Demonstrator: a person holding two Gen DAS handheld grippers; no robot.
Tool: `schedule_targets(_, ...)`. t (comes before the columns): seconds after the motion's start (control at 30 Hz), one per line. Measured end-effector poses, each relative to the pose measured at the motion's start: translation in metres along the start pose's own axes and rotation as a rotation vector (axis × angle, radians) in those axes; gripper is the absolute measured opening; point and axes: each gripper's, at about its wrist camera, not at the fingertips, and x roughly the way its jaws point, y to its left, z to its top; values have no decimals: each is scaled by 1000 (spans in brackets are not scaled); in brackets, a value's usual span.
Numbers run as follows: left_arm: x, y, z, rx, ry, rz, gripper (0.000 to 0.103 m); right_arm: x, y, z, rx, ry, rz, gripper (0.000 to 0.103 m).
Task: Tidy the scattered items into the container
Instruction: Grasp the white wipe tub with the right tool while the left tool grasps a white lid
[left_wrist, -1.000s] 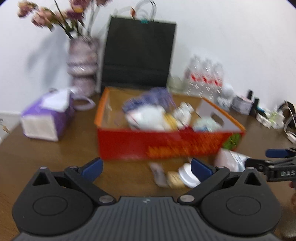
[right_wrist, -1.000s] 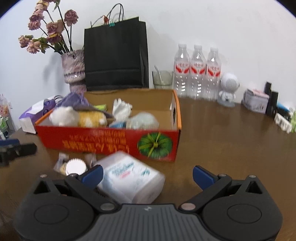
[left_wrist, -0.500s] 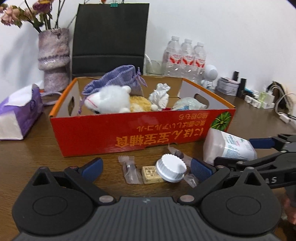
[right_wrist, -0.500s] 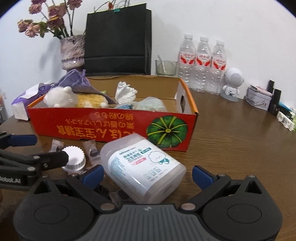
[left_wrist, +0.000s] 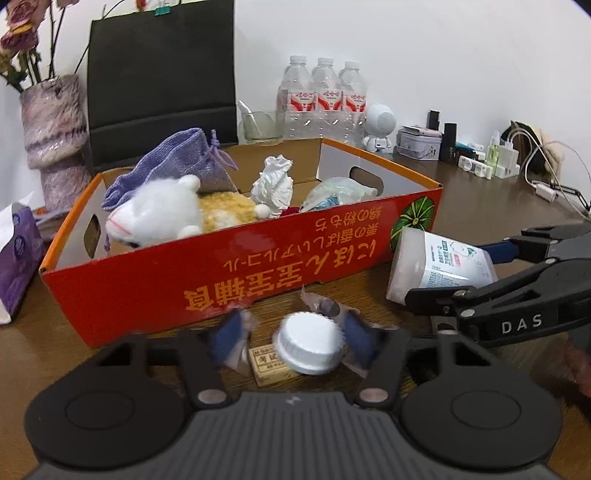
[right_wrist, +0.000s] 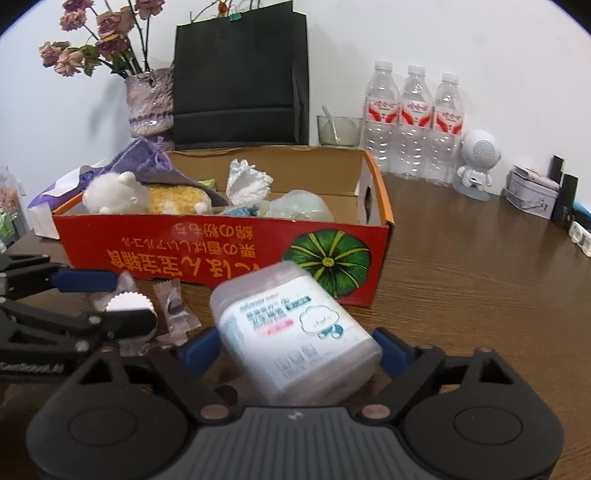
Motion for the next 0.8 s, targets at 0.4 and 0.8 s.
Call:
schedule_targets(0.4,-14,9,-3,-76,-50,41,40,-14,10,-4,-12,-39,-15,70)
schedule_targets(0.8,-35,11,-5,-139,-109,52,40,-41,19,-7,-1,-136,-14,65)
